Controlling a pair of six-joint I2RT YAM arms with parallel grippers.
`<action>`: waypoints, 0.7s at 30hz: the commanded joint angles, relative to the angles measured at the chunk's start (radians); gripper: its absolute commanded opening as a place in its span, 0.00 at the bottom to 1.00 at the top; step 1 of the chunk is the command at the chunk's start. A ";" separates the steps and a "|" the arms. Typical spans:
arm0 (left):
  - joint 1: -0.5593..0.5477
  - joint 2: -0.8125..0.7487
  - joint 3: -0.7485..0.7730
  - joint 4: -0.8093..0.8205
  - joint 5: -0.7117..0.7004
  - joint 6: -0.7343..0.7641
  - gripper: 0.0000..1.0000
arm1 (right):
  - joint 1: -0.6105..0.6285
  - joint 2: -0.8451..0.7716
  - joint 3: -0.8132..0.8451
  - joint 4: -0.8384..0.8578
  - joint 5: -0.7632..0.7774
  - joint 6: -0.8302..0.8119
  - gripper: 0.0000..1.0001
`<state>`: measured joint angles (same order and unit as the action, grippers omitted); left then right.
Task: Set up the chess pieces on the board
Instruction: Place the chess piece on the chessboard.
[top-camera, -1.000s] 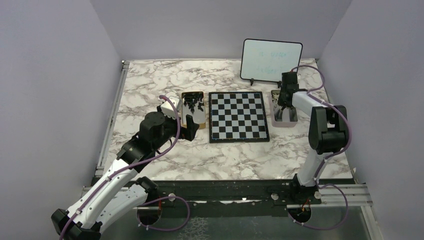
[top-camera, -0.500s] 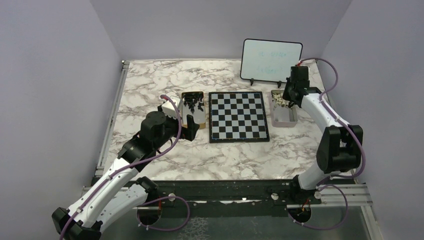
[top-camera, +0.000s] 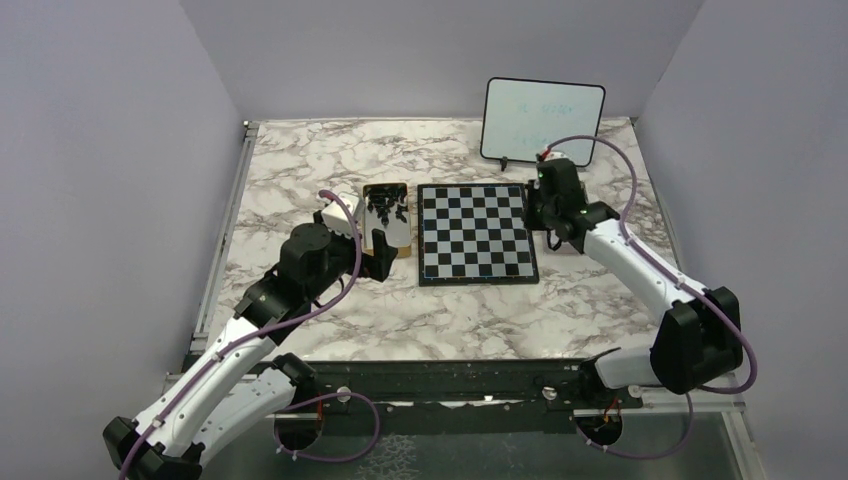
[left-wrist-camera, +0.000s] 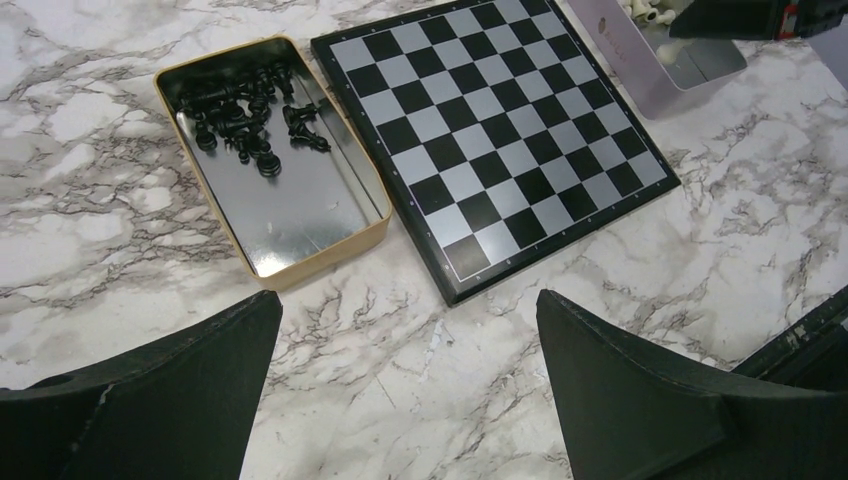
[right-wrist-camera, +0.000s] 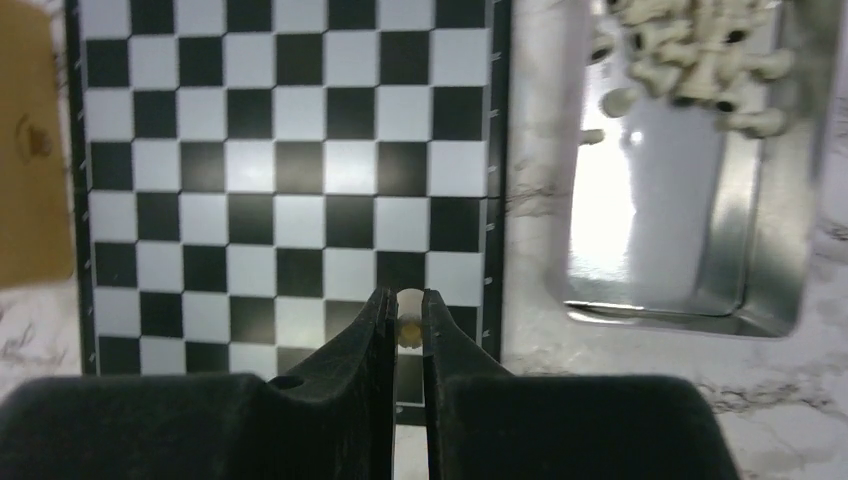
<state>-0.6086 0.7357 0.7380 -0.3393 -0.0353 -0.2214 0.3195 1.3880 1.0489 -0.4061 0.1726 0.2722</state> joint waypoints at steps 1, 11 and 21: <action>0.006 -0.029 -0.005 -0.004 -0.054 0.013 0.99 | 0.147 -0.027 -0.035 0.008 -0.009 0.041 0.15; 0.006 -0.109 0.009 -0.041 -0.279 -0.008 0.99 | 0.483 0.113 0.038 0.034 0.128 0.119 0.15; 0.006 -0.275 -0.003 -0.053 -0.510 -0.040 0.99 | 0.597 0.300 0.151 0.054 0.133 0.163 0.14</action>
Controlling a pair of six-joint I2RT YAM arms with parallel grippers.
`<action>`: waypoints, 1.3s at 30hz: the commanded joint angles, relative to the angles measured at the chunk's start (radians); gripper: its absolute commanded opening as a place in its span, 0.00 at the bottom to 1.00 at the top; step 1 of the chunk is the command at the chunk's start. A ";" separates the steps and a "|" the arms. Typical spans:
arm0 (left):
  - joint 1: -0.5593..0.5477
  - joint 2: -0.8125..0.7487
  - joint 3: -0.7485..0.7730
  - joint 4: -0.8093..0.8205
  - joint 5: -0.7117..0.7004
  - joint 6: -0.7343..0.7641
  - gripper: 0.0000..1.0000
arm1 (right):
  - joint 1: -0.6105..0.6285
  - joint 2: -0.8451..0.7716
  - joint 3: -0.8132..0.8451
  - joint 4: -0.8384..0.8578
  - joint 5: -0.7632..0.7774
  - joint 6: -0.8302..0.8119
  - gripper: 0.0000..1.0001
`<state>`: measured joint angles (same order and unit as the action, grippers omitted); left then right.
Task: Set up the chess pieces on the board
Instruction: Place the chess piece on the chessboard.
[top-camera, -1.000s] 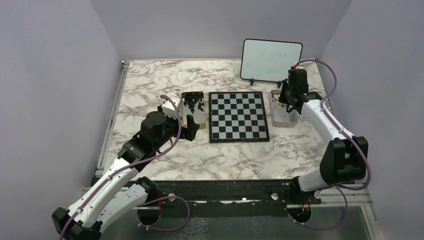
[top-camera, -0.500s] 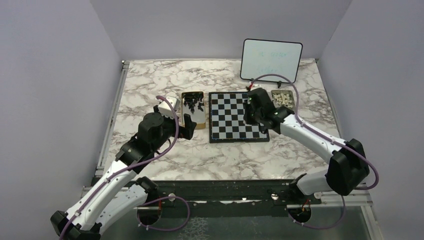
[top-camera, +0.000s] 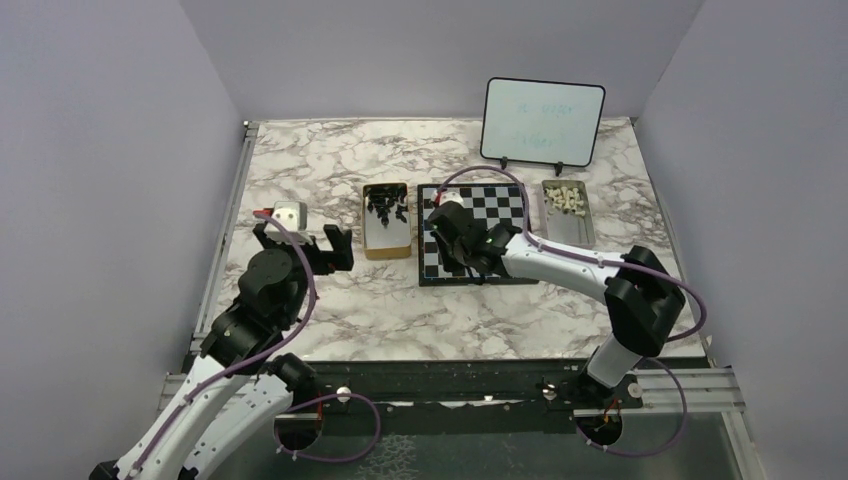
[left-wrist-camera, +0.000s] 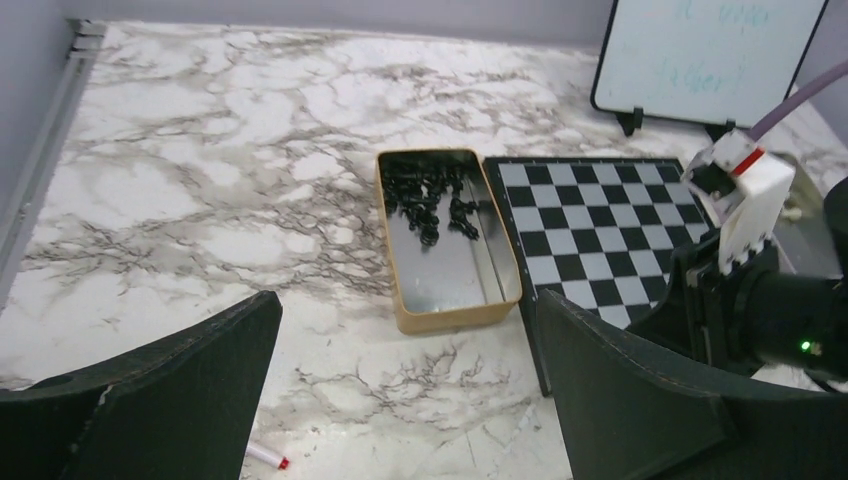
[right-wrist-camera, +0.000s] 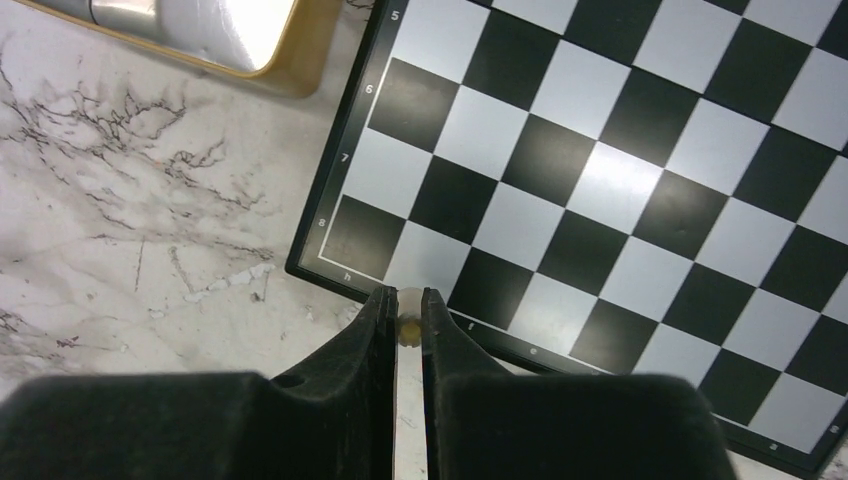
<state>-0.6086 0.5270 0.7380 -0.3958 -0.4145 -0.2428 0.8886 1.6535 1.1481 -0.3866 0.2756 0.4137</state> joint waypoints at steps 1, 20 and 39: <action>0.006 -0.081 -0.006 0.005 -0.141 -0.021 0.99 | 0.034 0.045 0.062 0.036 0.032 0.018 0.15; 0.006 -0.206 -0.026 0.017 -0.219 -0.036 0.99 | 0.077 0.201 0.148 0.039 0.088 0.008 0.17; 0.006 -0.200 -0.035 0.035 -0.204 -0.030 0.99 | 0.078 0.219 0.134 0.040 0.076 0.008 0.29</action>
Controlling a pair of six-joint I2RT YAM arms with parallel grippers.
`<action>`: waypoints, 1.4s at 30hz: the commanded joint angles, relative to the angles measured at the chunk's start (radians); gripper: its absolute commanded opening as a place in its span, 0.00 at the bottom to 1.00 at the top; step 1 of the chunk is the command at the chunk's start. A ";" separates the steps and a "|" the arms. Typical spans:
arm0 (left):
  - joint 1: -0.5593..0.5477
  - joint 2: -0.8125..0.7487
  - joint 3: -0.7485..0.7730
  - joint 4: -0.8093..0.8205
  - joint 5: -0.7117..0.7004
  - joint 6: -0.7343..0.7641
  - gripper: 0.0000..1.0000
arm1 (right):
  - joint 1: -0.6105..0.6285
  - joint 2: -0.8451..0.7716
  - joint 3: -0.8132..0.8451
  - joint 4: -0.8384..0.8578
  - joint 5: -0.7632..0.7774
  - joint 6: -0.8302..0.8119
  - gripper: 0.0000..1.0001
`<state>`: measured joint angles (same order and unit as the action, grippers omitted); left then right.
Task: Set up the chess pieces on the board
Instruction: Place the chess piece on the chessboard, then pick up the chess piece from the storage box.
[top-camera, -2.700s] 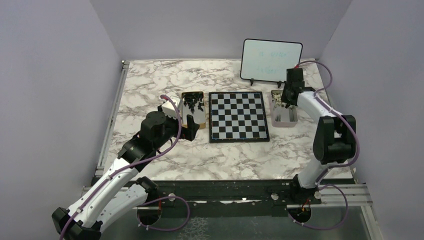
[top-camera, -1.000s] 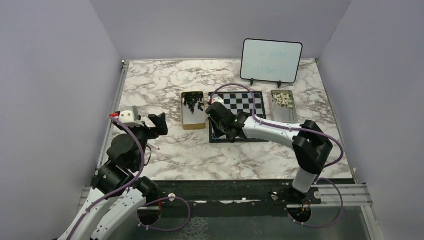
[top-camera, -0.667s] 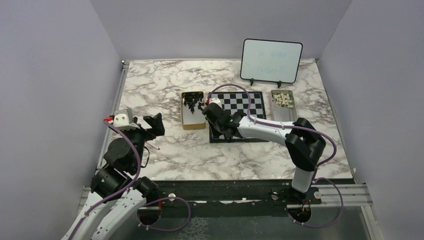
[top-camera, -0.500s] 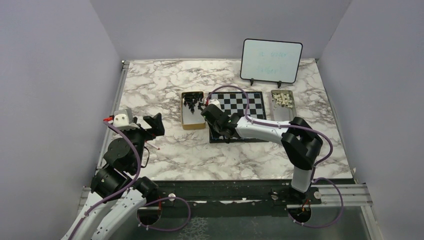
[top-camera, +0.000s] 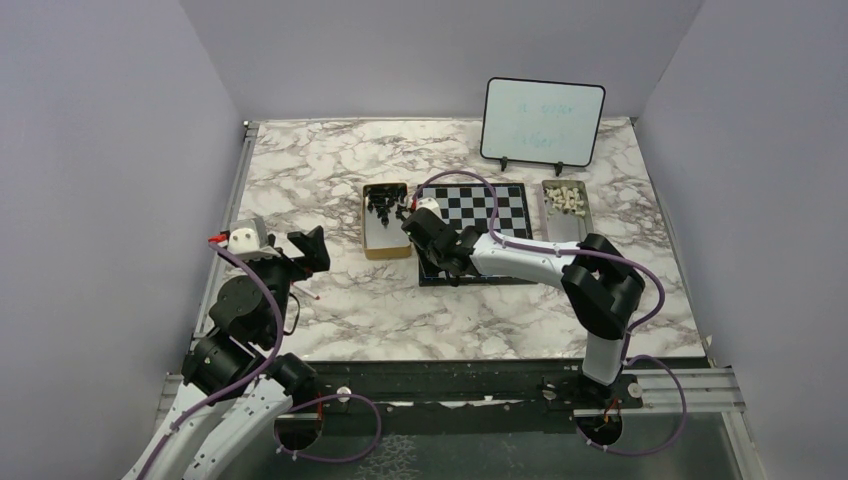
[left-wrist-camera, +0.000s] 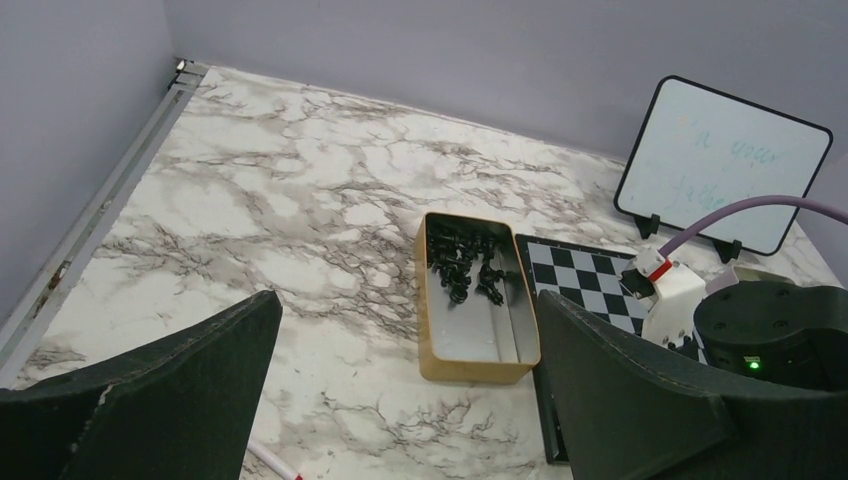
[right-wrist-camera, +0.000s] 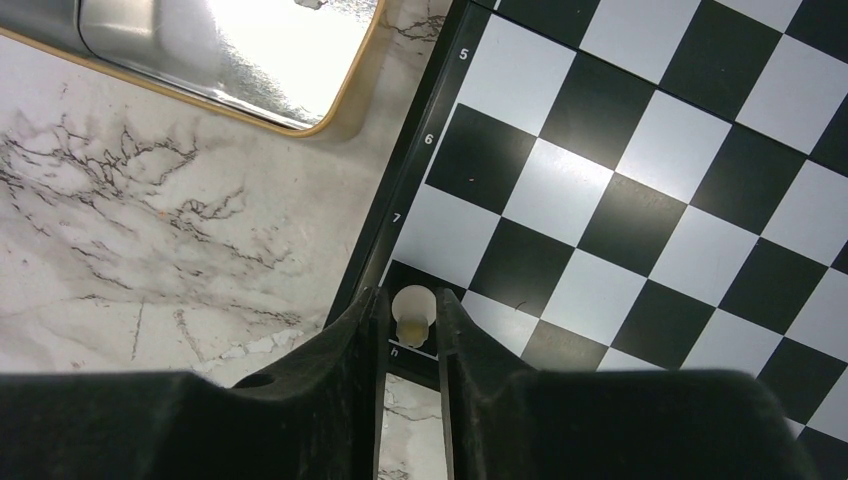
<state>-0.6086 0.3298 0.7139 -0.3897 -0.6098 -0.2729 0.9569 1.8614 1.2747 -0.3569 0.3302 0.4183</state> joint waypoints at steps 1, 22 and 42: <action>0.006 -0.002 -0.011 0.030 -0.009 0.000 0.99 | 0.009 0.010 0.010 0.008 0.019 0.005 0.30; 0.006 0.118 0.000 0.011 0.107 0.023 0.99 | -0.014 -0.252 0.008 -0.035 0.114 -0.076 0.45; 0.006 0.513 0.083 -0.013 0.559 0.106 0.99 | -0.637 -0.455 -0.160 -0.045 0.027 -0.107 0.36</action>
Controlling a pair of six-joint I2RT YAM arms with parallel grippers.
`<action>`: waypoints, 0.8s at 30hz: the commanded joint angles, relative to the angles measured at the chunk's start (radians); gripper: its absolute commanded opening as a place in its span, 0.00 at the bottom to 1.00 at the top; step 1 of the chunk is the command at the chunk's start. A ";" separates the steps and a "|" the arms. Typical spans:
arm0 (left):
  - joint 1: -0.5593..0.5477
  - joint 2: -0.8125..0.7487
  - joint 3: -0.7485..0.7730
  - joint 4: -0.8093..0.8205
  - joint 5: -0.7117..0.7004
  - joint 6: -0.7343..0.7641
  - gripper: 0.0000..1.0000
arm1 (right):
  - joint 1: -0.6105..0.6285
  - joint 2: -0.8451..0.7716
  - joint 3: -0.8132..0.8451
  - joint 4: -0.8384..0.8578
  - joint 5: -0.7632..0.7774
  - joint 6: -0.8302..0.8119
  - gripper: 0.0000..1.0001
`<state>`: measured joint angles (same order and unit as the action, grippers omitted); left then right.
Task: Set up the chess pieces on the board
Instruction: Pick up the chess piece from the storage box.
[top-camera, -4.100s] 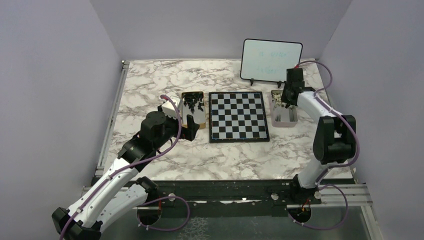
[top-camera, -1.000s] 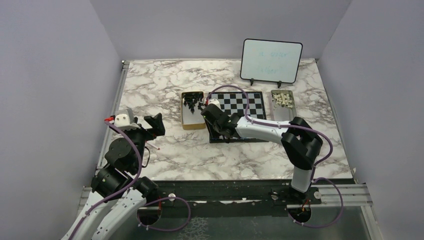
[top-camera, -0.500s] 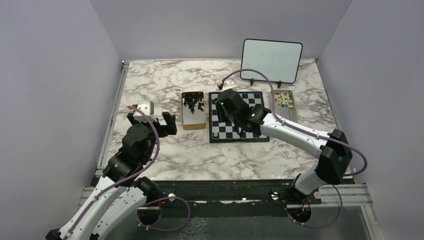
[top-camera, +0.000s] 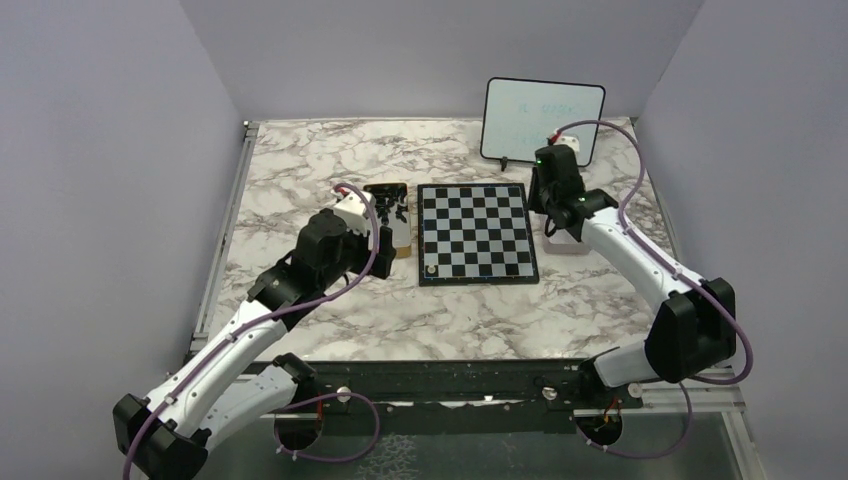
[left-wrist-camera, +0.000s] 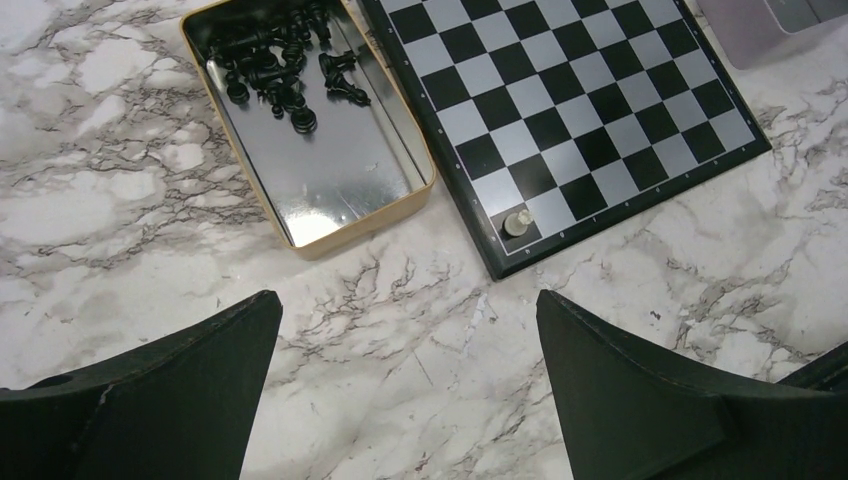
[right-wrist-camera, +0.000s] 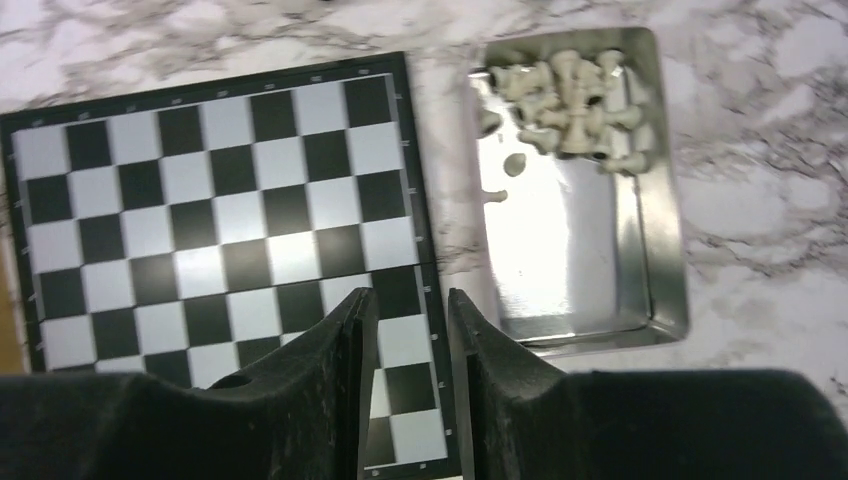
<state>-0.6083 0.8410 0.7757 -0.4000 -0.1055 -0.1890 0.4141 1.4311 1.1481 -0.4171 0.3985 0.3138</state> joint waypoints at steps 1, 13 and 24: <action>0.005 -0.005 0.009 0.003 0.051 0.021 0.99 | -0.125 -0.021 -0.041 0.026 -0.045 -0.003 0.36; 0.005 -0.113 -0.049 0.033 -0.028 0.000 0.99 | -0.369 0.212 -0.025 0.176 -0.295 -0.014 0.32; 0.005 -0.098 -0.045 0.021 -0.071 0.002 0.99 | -0.383 0.379 0.041 0.230 -0.262 -0.038 0.30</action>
<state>-0.6079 0.7395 0.7376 -0.3946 -0.1444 -0.1848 0.0402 1.7870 1.1431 -0.2398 0.1387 0.3038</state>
